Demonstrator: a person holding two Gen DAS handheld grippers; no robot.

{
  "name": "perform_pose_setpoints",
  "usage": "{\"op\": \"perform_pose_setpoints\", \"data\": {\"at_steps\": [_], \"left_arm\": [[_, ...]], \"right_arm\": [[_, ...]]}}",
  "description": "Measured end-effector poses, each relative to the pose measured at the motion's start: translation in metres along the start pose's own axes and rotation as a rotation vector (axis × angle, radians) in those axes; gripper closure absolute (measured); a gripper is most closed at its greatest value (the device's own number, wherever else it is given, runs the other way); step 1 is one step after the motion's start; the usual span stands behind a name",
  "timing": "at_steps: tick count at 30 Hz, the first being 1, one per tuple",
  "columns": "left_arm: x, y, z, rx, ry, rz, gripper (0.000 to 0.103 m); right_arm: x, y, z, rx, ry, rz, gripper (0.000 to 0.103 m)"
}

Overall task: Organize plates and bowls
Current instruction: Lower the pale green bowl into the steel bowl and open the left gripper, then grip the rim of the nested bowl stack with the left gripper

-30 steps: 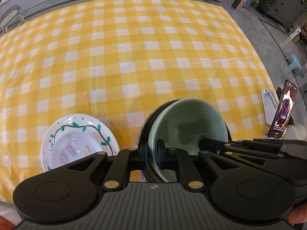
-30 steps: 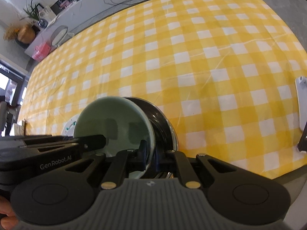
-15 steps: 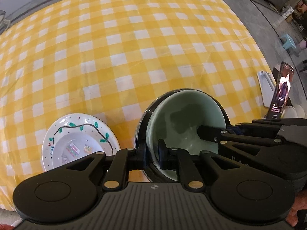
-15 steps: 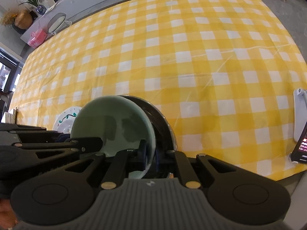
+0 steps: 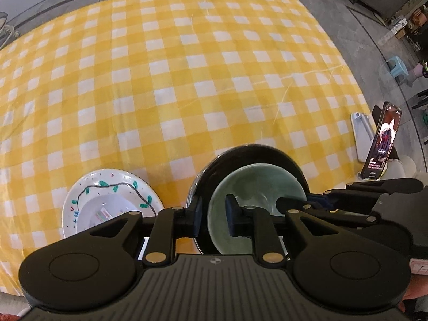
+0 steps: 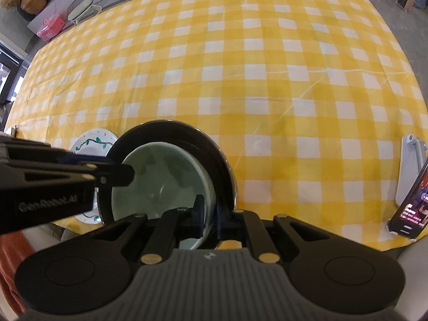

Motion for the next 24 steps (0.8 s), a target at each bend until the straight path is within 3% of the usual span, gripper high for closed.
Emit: {"op": "perform_pose_setpoints", "data": {"at_steps": [8, 11, 13, 16, 24], "left_arm": [[0.005, 0.002, 0.016, -0.007, -0.061, -0.01, 0.07], [0.005, 0.0, 0.024, -0.014, -0.103, -0.038, 0.066], [0.004, -0.001, 0.03, -0.017, -0.132, -0.065, 0.058], [-0.001, -0.001, 0.037, -0.024, -0.173, -0.072, 0.049], [-0.014, 0.011, 0.047, -0.043, -0.326, 0.036, 0.027]], "right_arm": [[0.008, -0.001, 0.018, -0.015, -0.077, 0.047, 0.087], [0.012, 0.0, 0.027, -0.004, -0.112, 0.042, 0.08], [0.013, 0.001, 0.034, 0.001, -0.151, 0.047, 0.068], [0.016, 0.002, 0.046, 0.017, -0.213, 0.053, 0.063], [0.012, -0.025, 0.057, 0.047, -0.3, -0.065, 0.041]]}}
Point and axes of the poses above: each gripper's, at about its wrist camera, not at the fingertips, and z roughly against the way its jaws point, y to its left, x to its top, the point moved 8 cm from there along -z, roughly the way its jaws point, and after that the axes turned 15 degrees about -y, right-handed, at the moved point
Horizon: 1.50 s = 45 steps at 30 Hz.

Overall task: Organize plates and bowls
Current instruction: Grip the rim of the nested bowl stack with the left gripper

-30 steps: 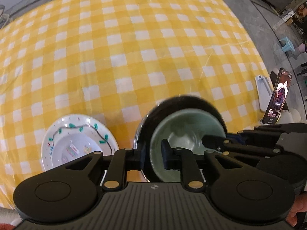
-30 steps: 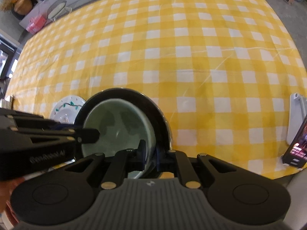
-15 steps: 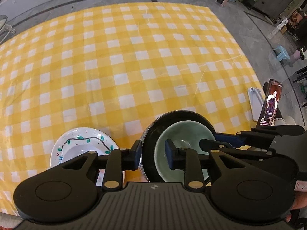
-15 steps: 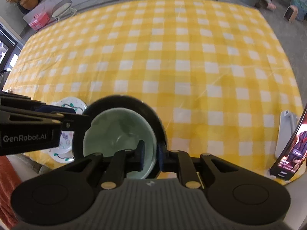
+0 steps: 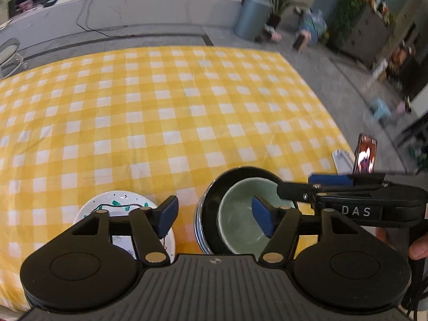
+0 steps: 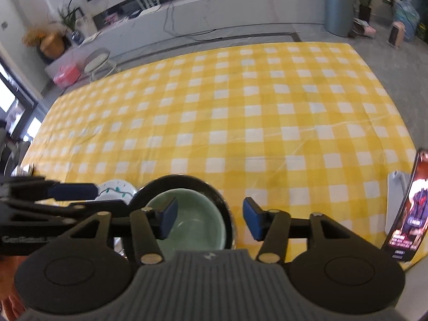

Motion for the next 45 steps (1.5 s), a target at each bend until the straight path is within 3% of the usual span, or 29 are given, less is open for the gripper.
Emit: {"op": "perform_pose_setpoints", "data": {"at_steps": [7, 12, 16, 23, 28, 36, 45], "left_arm": [[-0.021, 0.02, -0.005, 0.062, -0.107, 0.158, 0.022], [-0.037, 0.033, -0.014, 0.042, -0.119, 0.327, 0.022], [-0.048, 0.038, -0.023, 0.036, -0.129, 0.405, 0.022], [-0.064, 0.039, -0.033, 0.026, -0.115, 0.474, 0.022], [-0.071, 0.038, -0.039, 0.061, -0.12, 0.458, 0.022], [-0.077, 0.032, -0.048, 0.014, -0.108, 0.515, 0.023], [-0.084, 0.032, -0.052, -0.015, -0.081, 0.546, 0.031]], "right_arm": [[-0.031, -0.017, -0.012, 0.004, 0.015, -0.165, 0.036], [-0.047, -0.022, -0.023, 0.025, 0.007, -0.249, 0.032], [-0.058, -0.025, -0.033, 0.045, 0.004, -0.315, 0.031], [-0.064, -0.022, -0.045, 0.108, 0.019, -0.383, 0.031], [-0.072, -0.022, -0.053, 0.117, 0.04, -0.411, 0.031], [-0.078, -0.019, -0.06, 0.141, 0.048, -0.413, 0.034], [-0.082, -0.027, -0.061, 0.173, 0.043, -0.453, 0.04]]}}
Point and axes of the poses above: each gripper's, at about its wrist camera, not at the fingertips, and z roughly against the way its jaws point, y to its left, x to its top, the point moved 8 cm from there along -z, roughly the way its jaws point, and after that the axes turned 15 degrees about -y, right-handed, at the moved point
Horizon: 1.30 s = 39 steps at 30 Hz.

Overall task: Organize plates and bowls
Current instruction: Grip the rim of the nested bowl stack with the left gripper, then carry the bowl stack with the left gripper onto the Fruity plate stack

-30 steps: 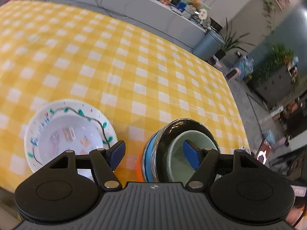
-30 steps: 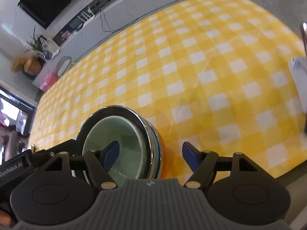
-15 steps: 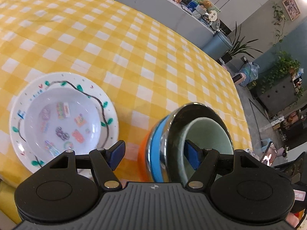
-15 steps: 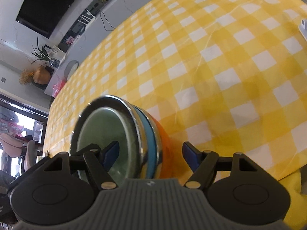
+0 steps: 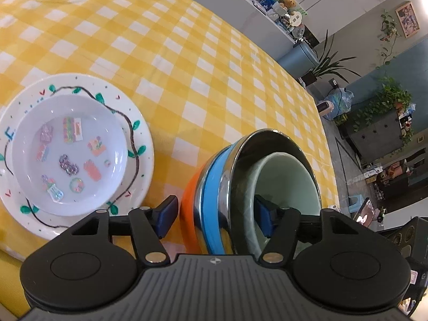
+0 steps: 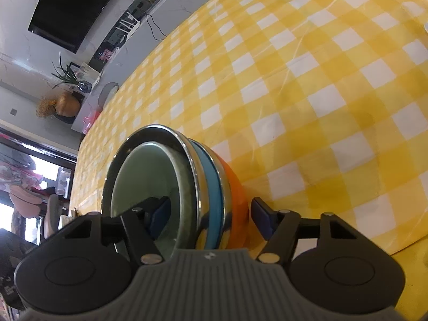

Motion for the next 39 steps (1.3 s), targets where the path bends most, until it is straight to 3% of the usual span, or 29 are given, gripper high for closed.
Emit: {"op": "perform_pose_setpoints", "data": {"at_steps": [4, 14, 19, 39], "left_arm": [[-0.002, 0.001, -0.002, 0.006, 0.015, 0.007, 0.041], [-0.003, 0.001, -0.002, 0.007, 0.02, 0.01, 0.045], [-0.003, -0.001, -0.002, 0.015, 0.022, -0.01, 0.045], [0.009, 0.006, 0.015, 0.022, -0.016, -0.039, 0.046]], "right_arm": [[0.002, -0.004, 0.002, 0.007, 0.0, -0.035, 0.042], [0.004, -0.016, 0.008, 0.015, 0.005, -0.072, 0.049], [0.002, -0.015, 0.01, -0.007, -0.005, -0.053, 0.055], [-0.007, -0.002, 0.005, 0.008, 0.032, -0.073, 0.056]]}}
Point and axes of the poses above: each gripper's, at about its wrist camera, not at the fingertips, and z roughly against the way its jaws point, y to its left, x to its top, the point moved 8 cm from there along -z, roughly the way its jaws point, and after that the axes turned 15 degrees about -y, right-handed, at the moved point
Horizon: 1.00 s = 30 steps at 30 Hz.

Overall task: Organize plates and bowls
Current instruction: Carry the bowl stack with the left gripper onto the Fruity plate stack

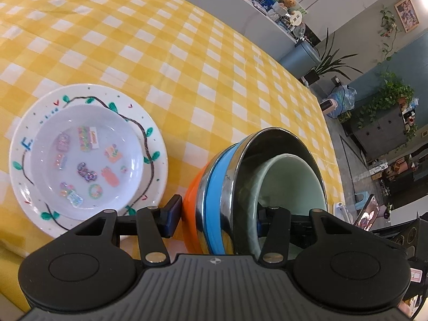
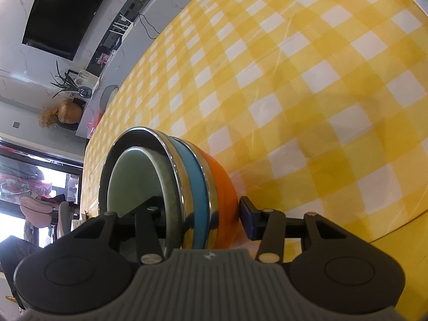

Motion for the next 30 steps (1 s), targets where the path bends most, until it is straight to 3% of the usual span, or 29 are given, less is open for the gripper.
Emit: {"op": "perform_pose_setpoints", "data": {"at_steps": [9, 19, 30], "left_arm": [[0.033, 0.015, 0.032, 0.025, -0.043, 0.029, 0.046], [0.072, 0.065, 0.066, 0.121, -0.115, 0.122, 0.046], [0.068, 0.096, 0.058, 0.155, -0.071, 0.173, 0.046]], "right_arm": [[-0.004, 0.049, -0.004, 0.036, 0.011, 0.043, 0.056], [-0.028, 0.123, -0.042, 0.102, 0.083, 0.112, 0.056], [-0.048, 0.129, -0.073, 0.065, 0.145, 0.112, 0.057]]}}
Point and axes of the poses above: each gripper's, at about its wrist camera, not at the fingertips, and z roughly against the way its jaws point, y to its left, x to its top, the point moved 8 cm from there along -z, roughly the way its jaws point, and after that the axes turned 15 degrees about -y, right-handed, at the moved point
